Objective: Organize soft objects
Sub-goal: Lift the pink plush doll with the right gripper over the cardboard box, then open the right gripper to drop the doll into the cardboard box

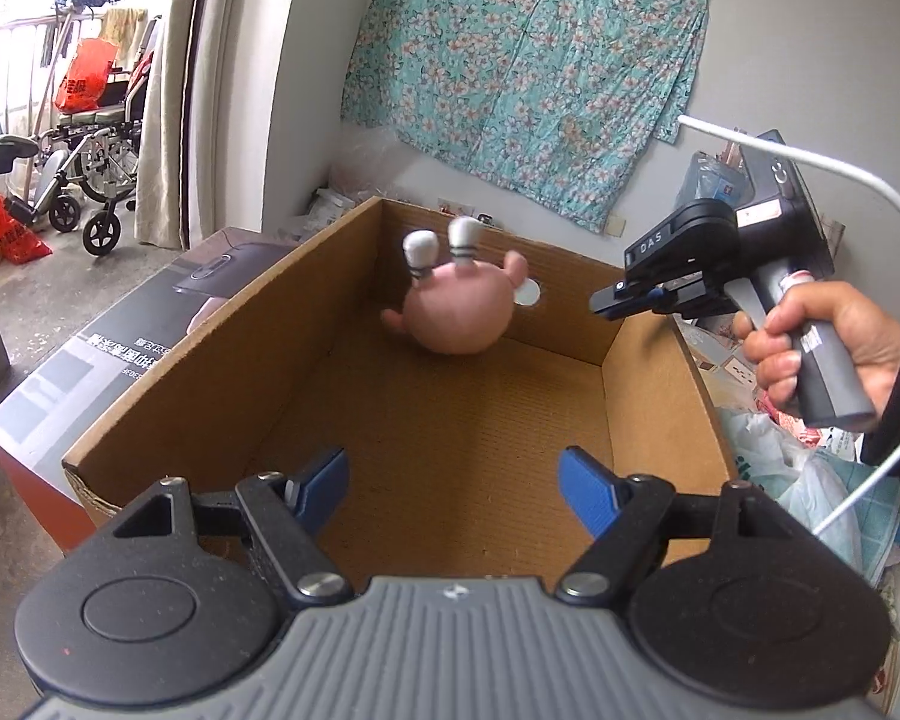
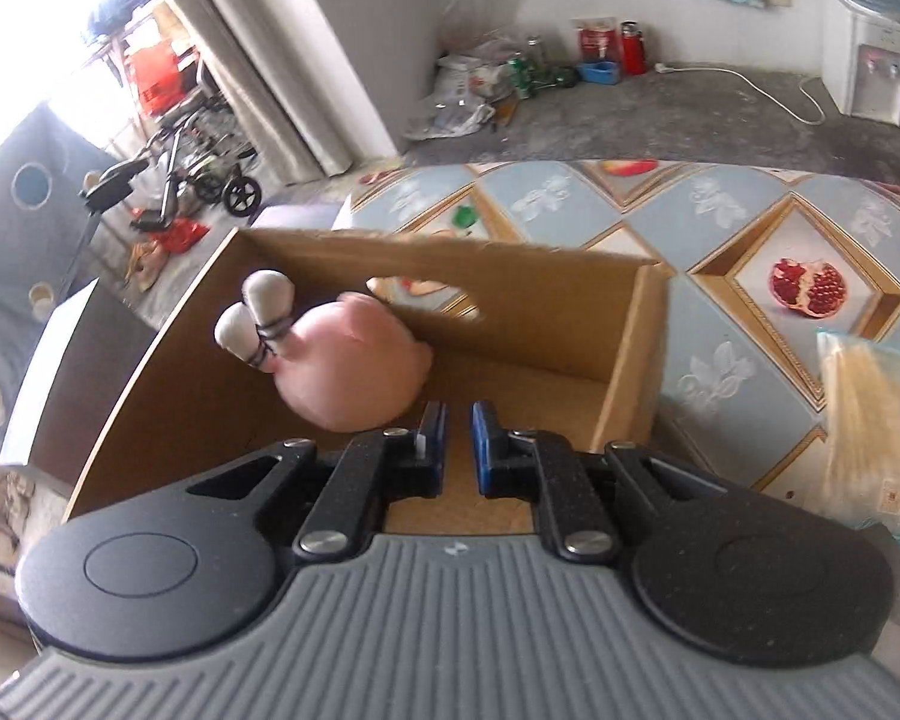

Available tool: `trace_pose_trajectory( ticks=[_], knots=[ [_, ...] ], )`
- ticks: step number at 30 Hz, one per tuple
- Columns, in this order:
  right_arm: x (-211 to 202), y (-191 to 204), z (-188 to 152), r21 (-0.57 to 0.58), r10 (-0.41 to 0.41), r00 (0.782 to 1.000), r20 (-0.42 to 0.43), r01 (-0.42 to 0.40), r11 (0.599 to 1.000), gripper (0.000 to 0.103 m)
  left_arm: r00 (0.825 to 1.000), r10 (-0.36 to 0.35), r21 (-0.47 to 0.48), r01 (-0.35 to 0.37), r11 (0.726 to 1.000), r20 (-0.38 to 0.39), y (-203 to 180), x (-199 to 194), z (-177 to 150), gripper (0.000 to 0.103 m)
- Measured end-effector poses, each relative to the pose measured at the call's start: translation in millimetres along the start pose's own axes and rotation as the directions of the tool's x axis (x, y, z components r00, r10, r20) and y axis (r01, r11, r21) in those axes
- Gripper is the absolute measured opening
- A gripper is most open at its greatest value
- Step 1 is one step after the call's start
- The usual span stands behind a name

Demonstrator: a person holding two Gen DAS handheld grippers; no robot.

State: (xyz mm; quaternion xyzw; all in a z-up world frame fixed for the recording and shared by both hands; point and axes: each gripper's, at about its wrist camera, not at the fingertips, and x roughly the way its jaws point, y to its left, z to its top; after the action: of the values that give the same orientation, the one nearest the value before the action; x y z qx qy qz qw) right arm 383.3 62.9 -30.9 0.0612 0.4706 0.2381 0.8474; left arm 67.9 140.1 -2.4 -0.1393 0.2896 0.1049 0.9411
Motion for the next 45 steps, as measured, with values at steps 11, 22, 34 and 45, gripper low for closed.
trace_pose_trajectory(
  ticks=[11,22,34,45],
  knots=[
    [-19,11,16,-0.019,0.056,0.998,-0.018,-0.056,0.998,0.017,1.000,0.016,0.003,-0.016,1.000,0.008,9,2,-1,0.078],
    [17,64,60,-0.108,0.105,0.994,0.012,-0.103,0.989,0.019,0.999,0.039,0.012,-0.039,0.999,0.025,18,-8,0,0.078],
    [81,93,69,-0.222,0.082,0.997,-0.011,-0.083,0.971,0.020,0.998,0.066,0.010,-0.066,0.998,0.013,31,-5,-2,0.078],
    [46,68,39,-0.191,0.152,0.975,-0.161,-0.181,0.965,0.023,0.998,0.056,-0.009,-0.055,0.998,0.026,38,-11,0,0.078]
  ],
)
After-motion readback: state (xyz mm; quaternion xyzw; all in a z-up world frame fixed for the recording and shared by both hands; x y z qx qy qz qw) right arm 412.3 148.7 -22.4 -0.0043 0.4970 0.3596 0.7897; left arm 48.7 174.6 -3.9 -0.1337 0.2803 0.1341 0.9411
